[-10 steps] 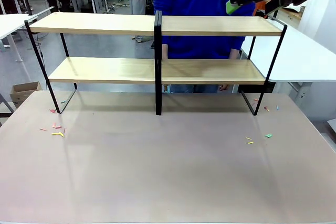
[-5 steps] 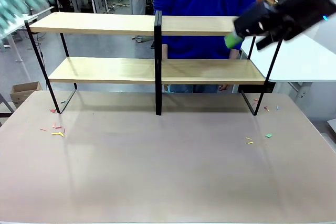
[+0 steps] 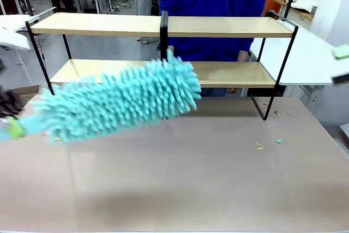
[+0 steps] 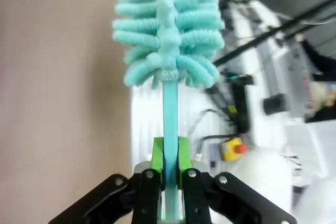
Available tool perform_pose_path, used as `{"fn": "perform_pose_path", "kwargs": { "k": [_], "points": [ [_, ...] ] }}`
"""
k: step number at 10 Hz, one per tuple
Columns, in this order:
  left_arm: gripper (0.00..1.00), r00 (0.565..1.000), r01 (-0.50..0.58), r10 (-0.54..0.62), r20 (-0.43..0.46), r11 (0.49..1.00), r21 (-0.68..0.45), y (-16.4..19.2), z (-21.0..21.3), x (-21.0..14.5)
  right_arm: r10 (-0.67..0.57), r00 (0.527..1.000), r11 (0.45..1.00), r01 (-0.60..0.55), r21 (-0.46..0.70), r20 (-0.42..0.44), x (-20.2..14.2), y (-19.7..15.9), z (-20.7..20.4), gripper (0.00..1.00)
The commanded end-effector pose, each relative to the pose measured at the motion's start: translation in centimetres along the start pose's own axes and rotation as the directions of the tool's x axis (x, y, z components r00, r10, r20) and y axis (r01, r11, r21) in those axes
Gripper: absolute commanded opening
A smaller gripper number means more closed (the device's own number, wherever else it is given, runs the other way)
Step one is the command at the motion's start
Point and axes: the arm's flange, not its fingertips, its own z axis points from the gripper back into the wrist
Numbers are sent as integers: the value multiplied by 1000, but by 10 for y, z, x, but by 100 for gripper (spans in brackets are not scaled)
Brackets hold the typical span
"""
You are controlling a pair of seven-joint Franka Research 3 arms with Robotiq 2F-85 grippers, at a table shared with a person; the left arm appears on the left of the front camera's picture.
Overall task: Clean the shelves.
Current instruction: Place the Duster on the table.
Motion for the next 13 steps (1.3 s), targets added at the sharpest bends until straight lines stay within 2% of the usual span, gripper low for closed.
{"fn": "perform_pose_path", "kwargs": {
  "k": [1,2,3,4,5,6,7,10,12,13],
  "points": [
    [13,999,-5,9,-50,996,85,30,-42,5,-155,988,987,155,53,7,-87,-86,-52,100],
    [13,996,0,15,-91,987,162,43,-60,5,-169,985,983,171,60,-29,-108,-98,-68,100],
    [13,984,61,-15,-175,964,259,51,-67,3,-189,980,982,190,16,-61,-117,-101,-90,100],
    [13,977,113,-56,-206,955,275,58,-70,1,-168,982,984,162,-68,-87,-120,-99,-113,100],
    [13,943,213,-99,-317,912,350,67,-76,-4,-206,978,977,208,44,-44,-17,-96,17,100],
    [13,920,246,-114,-376,913,326,73,-83,-10,-206,978,977,208,44,-44,-17,-96,17,100],
    [13,916,243,-106,-386,914,326,76,-84,-14,-206,978,977,208,44,-44,-17,-96,17,100],
    [13,943,198,-84,-323,920,337,85,-79,-23,-206,978,977,208,44,-44,-17,-96,17,100],
    [13,945,192,-77,-319,918,347,89,-80,-25,-206,978,977,208,44,-44,-17,-96,17,100],
    [61,944,195,-79,-320,917,348,89,-79,-25,-206,978,977,208,44,-44,-17,-96,17,100]
  ]
}}
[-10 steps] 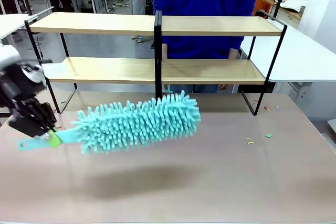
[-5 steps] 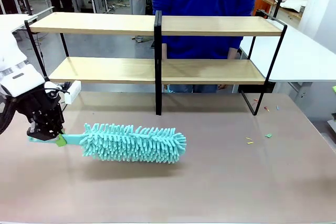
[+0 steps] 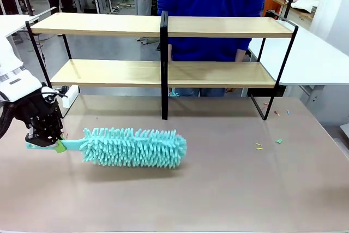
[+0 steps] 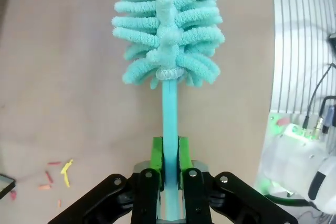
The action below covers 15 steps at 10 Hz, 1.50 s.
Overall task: Clean the shelves.
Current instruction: Place the Duster on the table.
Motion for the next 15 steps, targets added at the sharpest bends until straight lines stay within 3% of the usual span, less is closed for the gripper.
{"fn": "perform_pose_path", "kwargs": {
  "k": [1,2,3,4,5,6,7,9,10,11,12,13,14,15],
  "points": [
    [71,999,-15,14,32,999,48,-8,-5,-3,28,1000,999,-28,26,10,2,0,-1,100],
    [100,994,-79,74,86,996,52,-3,12,-7,28,1000,999,-28,26,10,2,0,-1,100],
    [100,977,-167,162,141,986,22,3,34,-14,28,1000,999,-28,26,10,2,0,-1,100],
    [100,911,-340,328,248,940,4,8,61,-26,28,1000,999,-28,26,10,2,0,-1,100],
    [97,750,-585,612,253,791,-180,11,85,-44,-1,1000,1000,1,-1,-2,-1,0,0,100],
    [100,512,-721,835,202,545,-427,16,106,-75,74,997,997,-74,21,-10,0,22,-13,100],
    [100,312,-745,928,204,373,-553,23,124,-108,104,995,994,-103,33,-10,6,29,-29,100],
    [100,76,-692,974,212,204,-692,31,148,-168,78,996,985,-85,150,47,18,28,-53,100],
    [100,2,-553,953,303,253,-794,36,158,-196,56,996,983,-67,173,70,21,23,-56,100],
    [100,-109,-392,921,373,305,-868,45,159,-218,10,996,983,-27,179,93,23,16,-53,100],
    [100,-149,-346,933,327,261,-901,51,151,-223,-6,994,985,-13,173,109,21,12,-48,100],
    [100,-242,-333,916,319,231,-914,58,147,-222,-16,993,991,-1,137,121,20,11,-45,100],
    [100,-419,-325,841,341,212,-922,67,151,-220,-11,998,985,0,171,64,32,21,-43,100],
    [100,103,-552,962,252,266,-790,46,147,-241,-11,998,985,0,171,64,32,21,-43,100]
  ]
}}
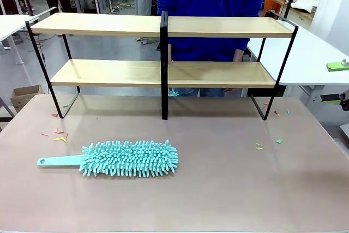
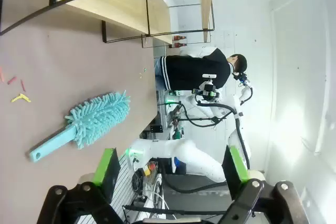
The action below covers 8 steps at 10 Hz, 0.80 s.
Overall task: Clean the shelves.
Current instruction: Place the Duster on the table.
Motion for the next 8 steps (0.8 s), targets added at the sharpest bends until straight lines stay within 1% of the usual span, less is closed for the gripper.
{"fn": "perform_pose_path", "kwargs": {
  "k": [1,8],
  "points": [
    [100,987,85,-73,-141,993,77,-6,3,-15,18,1000,1000,-17,7,-13,-1,6,-4,100],
    [100,987,85,-73,-141,993,77,-6,3,-15,18,1000,1000,-17,7,-13,-1,6,-4,100]
  ]
}}
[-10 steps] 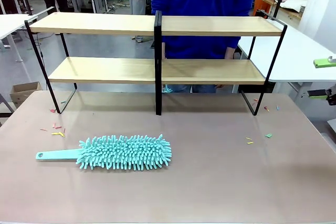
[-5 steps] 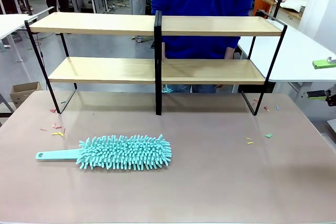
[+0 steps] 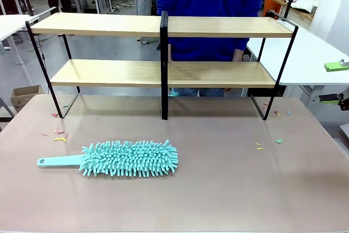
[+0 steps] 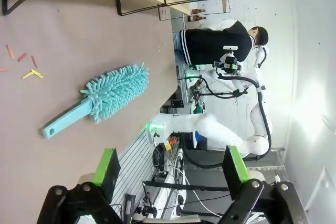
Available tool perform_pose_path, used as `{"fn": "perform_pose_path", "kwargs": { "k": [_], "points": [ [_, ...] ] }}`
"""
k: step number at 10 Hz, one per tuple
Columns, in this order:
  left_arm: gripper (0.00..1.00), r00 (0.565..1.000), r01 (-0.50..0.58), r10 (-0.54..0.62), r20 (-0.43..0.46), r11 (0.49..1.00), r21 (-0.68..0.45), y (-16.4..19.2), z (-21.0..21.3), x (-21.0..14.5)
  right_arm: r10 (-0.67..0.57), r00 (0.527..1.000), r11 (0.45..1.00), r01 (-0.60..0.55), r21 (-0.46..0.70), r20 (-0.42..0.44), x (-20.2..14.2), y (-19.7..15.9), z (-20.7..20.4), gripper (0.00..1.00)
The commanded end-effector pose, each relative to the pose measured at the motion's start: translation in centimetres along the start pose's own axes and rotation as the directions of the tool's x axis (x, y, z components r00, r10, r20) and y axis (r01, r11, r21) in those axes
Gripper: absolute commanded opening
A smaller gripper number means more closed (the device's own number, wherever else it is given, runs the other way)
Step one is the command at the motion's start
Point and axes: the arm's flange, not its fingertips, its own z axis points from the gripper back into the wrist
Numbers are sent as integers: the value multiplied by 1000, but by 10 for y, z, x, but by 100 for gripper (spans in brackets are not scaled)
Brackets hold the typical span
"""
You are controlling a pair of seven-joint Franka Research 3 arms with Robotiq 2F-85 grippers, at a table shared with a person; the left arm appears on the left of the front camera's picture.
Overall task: Clean the shelves.
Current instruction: Place the Duster on the table.
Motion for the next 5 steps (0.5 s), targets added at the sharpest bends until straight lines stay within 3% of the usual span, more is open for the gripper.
{"fn": "perform_pose_path", "kwargs": {
  "k": [1,5],
  "points": [
    [100,1000,13,-13,-8,1000,-4,-3,3,-1,12,1000,1000,-12,7,3,0,3,0,100],
    [100,1000,13,-13,-8,1000,-4,-3,3,-1,12,1000,1000,-12,7,3,0,3,0,100]
  ]
}}
